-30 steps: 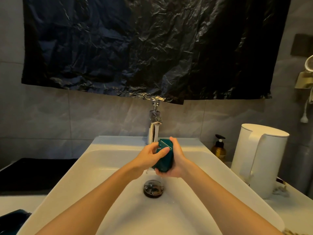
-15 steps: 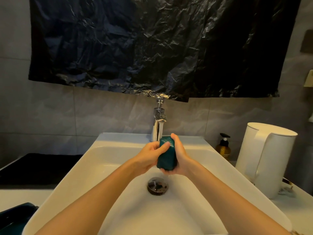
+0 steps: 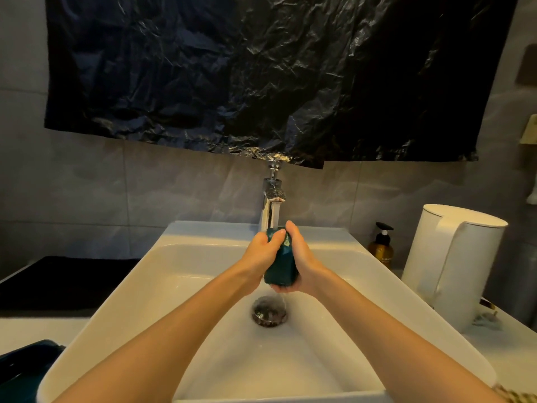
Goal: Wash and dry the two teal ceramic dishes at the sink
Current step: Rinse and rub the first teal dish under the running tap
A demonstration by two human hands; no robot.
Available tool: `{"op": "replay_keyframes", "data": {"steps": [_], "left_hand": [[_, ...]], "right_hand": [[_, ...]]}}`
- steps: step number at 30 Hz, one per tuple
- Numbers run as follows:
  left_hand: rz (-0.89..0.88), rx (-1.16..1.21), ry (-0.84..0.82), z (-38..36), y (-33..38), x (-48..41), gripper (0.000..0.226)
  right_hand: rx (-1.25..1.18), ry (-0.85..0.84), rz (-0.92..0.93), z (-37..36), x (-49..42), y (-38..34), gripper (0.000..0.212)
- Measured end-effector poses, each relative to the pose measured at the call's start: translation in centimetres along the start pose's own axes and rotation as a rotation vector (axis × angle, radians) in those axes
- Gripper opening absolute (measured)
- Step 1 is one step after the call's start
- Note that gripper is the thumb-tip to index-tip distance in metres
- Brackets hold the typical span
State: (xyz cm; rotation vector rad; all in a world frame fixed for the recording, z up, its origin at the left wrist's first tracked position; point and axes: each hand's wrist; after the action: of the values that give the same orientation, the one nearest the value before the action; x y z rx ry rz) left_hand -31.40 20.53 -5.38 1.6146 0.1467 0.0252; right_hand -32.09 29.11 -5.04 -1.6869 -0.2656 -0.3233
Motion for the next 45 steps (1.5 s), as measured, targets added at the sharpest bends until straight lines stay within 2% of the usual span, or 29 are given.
{"op": "replay_keyframes", "data": {"steps": [4, 9, 13, 17, 19, 21, 24, 26, 29, 33, 35, 37, 41, 43, 45], "left_hand": [[-0.02, 0.015, 0.011, -0.3, 0.2, 0.2, 0.026], [0.032, 0.076, 0.041, -0.2, 0.3, 0.3, 0.028], [0.15, 0.18, 0.089, 0.2, 0.8, -0.1, 0.033], [0.208, 0.201, 0.072, -0.2, 0.5, -0.2, 0.044], [0.163, 0.127, 0.078, -0.2, 0.4, -0.2, 0.046], [0.06, 0.071, 0.063, 0.1, 0.4, -0.4, 0.038], [-0.045, 0.025, -0.029, 0.1, 0.2, -0.2, 0.028], [0.006, 0.068, -0.048, 0.0, 0.5, 0.0, 0.026], [0.137, 0.2, -0.018, 0.4, 1.0, -0.2, 0.037], [0.226, 0.29, -0.014, 1.5, 1.6, -0.2, 0.036], [0.193, 0.295, -0.028, 1.5, 1.8, -0.2, 0.037], [0.128, 0.25, -0.049, 1.2, 1.7, 0.1, 0.035], [0.011, 0.121, -0.055, 0.7, 0.9, 0.6, 0.026], [-0.013, 0.049, -0.059, 0.6, 0.7, 0.8, 0.021], [-0.042, 0.013, -0.06, 0.4, 0.5, 0.9, 0.02]], "right_hand": [[-0.066, -0.031, -0.019, 0.5, -0.1, -0.2, 0.058], [0.055, 0.016, 0.083, -0.9, -0.8, 0.7, 0.065], [0.256, 0.045, 0.274, -0.9, -1.0, 1.2, 0.058], [0.274, -0.013, 0.401, -0.3, -1.1, 1.2, 0.046], [0.241, -0.02, 0.361, -0.4, -0.9, 1.3, 0.053], [0.119, -0.023, 0.243, -0.6, -1.0, 1.3, 0.062], [0.013, -0.007, 0.206, 0.0, -1.1, 0.9, 0.062], [0.061, 0.015, 0.32, 0.6, -1.0, 0.6, 0.055], [0.165, -0.011, 0.551, 0.6, -1.1, 1.1, 0.042], [0.215, -0.078, 0.691, -0.4, -1.1, 1.8, 0.059], [0.138, -0.09, 0.65, -0.5, -1.0, 1.5, 0.048], [0.051, -0.092, 0.499, -0.5, -0.5, 1.3, 0.034], [-0.14, -0.119, 0.078, -0.4, -0.1, 0.6, 0.051], [-0.151, -0.119, 0.03, -0.1, 0.1, 0.2, 0.056], [-0.116, -0.08, 0.06, 0.1, -0.1, 0.2, 0.056]]}}
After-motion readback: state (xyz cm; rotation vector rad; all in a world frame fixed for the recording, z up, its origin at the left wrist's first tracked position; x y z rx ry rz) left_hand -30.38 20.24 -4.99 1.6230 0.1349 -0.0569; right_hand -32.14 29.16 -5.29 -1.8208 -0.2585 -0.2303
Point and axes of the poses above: each hand's wrist, its own x-axis away from the middle knuckle, its own z-axis out of the back of the hand, y = z × x, and after that the axes turned 6 degrees about y, right-handed
